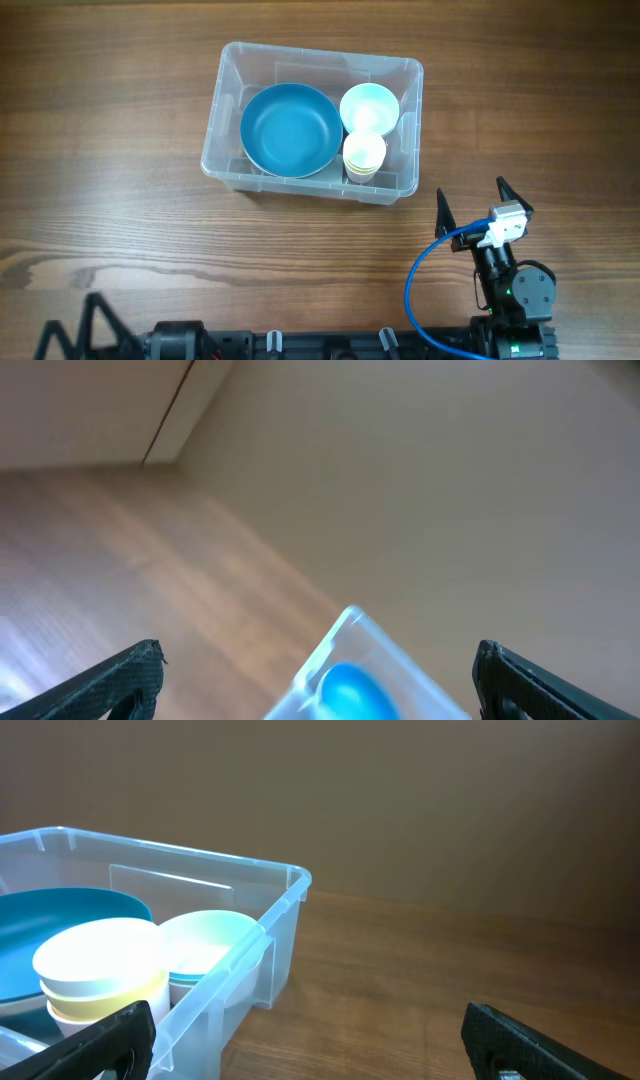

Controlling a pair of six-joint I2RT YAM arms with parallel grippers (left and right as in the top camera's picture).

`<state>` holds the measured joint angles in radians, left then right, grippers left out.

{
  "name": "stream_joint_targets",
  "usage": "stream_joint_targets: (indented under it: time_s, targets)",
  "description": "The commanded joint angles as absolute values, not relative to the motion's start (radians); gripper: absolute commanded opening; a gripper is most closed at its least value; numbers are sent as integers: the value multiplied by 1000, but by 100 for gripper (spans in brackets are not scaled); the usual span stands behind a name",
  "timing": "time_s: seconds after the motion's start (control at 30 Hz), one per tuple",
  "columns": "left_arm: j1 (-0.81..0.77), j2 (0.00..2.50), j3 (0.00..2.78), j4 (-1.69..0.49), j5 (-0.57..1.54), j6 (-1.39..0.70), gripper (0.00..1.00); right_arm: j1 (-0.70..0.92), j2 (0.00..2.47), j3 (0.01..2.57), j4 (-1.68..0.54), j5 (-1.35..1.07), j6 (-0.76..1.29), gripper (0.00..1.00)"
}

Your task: Pack container

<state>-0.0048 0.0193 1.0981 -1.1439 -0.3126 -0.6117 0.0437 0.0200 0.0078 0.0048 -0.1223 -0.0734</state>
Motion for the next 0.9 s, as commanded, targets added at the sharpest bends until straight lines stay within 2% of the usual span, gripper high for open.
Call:
stream_joint_targets:
  time_s: [0.0,0.07,0.17,0.5,0.73,0.87]
  targets:
    - [-10,4,1003,-1132,-295,-611,100,39,10,5,7,-102,-76,100]
    - [-10,4,947,-1111,-296,-611,100,39,10,5,7,-102,-76,100]
    - [-10,4,797,-964,-289,-611,100,39,10,5,7,-102,-76,100]
    - [-10,4,217,-226,-81,-551,100,39,10,5,7,-102,-76,100]
    - [-10,4,109,-152,-33,-371,100,39,10,5,7,-102,-77,100]
    - [-10,4,53,-152,-34,-339,100,39,10,5,7,-102,-76,100]
